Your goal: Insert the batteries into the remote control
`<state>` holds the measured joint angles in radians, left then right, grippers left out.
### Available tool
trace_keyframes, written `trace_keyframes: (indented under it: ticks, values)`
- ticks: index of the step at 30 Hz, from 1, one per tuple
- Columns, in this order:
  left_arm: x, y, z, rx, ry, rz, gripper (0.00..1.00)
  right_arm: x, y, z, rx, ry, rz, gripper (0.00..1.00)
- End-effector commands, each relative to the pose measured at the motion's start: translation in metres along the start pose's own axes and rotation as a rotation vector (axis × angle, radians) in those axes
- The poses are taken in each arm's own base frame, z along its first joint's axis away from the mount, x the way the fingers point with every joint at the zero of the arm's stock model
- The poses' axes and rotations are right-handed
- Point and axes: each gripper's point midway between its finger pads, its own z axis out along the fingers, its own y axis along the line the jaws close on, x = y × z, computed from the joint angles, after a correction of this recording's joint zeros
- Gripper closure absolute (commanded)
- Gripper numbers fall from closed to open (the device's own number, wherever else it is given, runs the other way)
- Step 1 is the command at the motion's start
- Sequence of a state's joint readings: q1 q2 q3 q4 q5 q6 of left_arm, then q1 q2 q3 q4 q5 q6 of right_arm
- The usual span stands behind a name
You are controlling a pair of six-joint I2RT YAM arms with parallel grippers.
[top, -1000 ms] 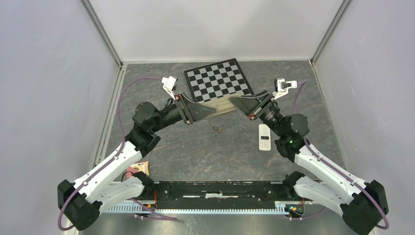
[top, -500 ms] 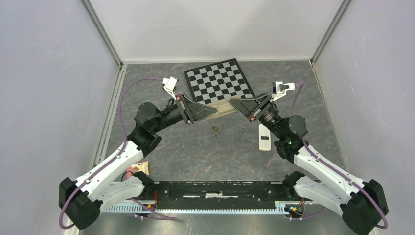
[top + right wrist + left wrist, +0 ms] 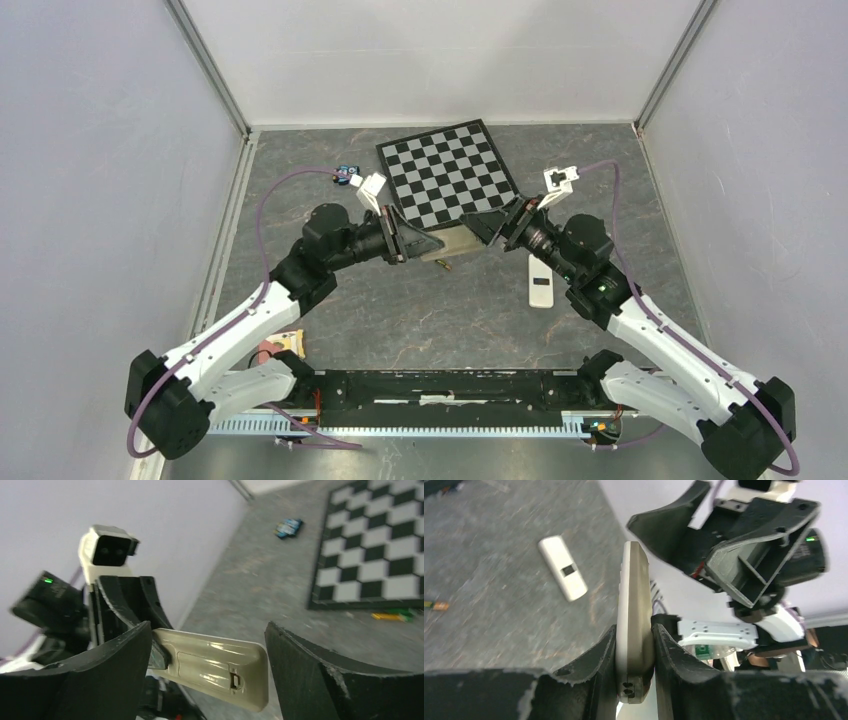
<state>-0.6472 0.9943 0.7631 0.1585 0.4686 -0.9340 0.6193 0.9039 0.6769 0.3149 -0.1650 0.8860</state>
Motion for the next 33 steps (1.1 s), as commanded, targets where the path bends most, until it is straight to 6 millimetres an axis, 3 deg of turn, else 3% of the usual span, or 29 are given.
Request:
trace_keyframes:
  ticks: [1, 6, 10, 18, 24, 33]
  values:
    - [0.034, 0.047, 0.0, -0.13, 0.124, -0.004, 0.98, 0.032, -0.069, -0.026, 0.297, 0.168, -0.172, 0.19]
    - [0.065, 0.085, 0.002, -0.219, 0.215, -0.086, 0.98, 0.076, -0.096, -0.045, 0.316, 0.299, -0.168, 0.42]
    - [0.089, 0.12, 0.006, -0.303, 0.281, -0.171, 0.98, 0.104, -0.103, -0.051, 0.261, 0.348, -0.126, 0.43]
    - [0.113, 0.161, 0.004, -0.415, 0.296, -0.259, 0.98, 0.152, -0.123, -0.054, 0.207, 0.439, -0.025, 0.51]
    - [0.132, 0.181, -0.006, -0.462, 0.318, -0.325, 0.98, 0.172, -0.133, -0.057, 0.193, 0.449, 0.036, 0.55]
    - [0.146, 0.193, -0.018, -0.479, 0.325, -0.362, 0.98, 0.199, -0.123, -0.055, 0.115, 0.492, 0.088, 0.58]
